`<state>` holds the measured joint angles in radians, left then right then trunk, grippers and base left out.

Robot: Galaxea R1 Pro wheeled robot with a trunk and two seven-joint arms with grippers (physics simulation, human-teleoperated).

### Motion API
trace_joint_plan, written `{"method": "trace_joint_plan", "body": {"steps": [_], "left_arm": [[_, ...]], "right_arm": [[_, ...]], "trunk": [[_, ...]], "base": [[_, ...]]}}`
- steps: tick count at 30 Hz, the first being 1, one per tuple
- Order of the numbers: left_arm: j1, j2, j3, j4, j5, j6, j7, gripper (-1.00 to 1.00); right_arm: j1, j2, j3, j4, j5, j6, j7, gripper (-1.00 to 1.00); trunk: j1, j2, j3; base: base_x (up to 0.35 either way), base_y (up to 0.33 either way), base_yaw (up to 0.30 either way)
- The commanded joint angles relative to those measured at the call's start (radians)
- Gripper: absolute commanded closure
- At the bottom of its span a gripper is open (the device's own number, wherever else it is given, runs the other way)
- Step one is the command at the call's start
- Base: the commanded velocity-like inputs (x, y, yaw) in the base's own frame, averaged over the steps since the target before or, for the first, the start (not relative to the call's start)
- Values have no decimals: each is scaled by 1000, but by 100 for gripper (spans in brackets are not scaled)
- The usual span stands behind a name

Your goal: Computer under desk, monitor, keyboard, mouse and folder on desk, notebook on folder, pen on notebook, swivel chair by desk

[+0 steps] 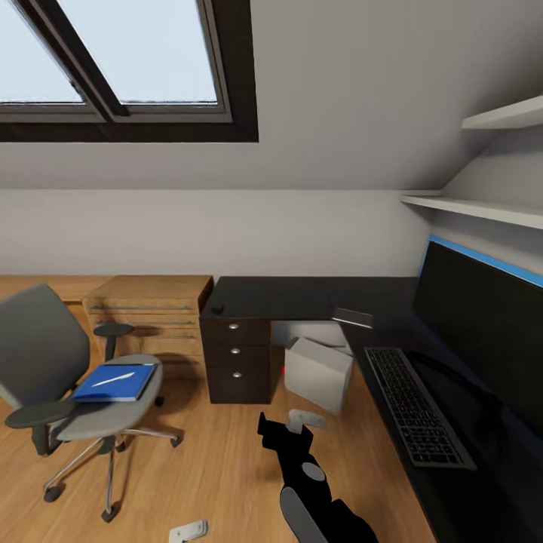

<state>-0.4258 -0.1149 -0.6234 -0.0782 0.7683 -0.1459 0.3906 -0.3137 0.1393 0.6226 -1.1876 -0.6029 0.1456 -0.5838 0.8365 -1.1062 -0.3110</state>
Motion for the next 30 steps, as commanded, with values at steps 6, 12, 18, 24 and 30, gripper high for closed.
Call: {"method": "trace_joint_plan", "body": {"steps": [6, 12, 18, 24, 30], "left_arm": [[-1, 0, -9, 0, 9, -3, 4, -100], [-1, 0, -9, 1, 9, -3, 4, -100], [-1, 0, -9, 0, 9, -4, 4, -100], [-1, 0, -9, 1, 9, -4, 4, -100], [-1, -1, -9, 1, 9, -4, 4, -100]], "right_arm": [[-1, 0, 2, -1, -2, 3, -7, -100], [-1, 0, 2, 2, 1, 3, -7, -100], [-1, 0, 1, 2, 2, 3, -7, -100], [-1, 0, 0, 2, 2, 3, -7, -100], [-1, -1, 0, 2, 2, 3, -7, -100]], "trunk": [[1, -1, -1], [1, -1, -1], [1, -1, -1], [1, -1, -1], [1, -1, -1]], "base": [[326, 1, 0], [292, 210, 0], [282, 233, 0], [272, 237, 0], [221, 168, 0]]}}
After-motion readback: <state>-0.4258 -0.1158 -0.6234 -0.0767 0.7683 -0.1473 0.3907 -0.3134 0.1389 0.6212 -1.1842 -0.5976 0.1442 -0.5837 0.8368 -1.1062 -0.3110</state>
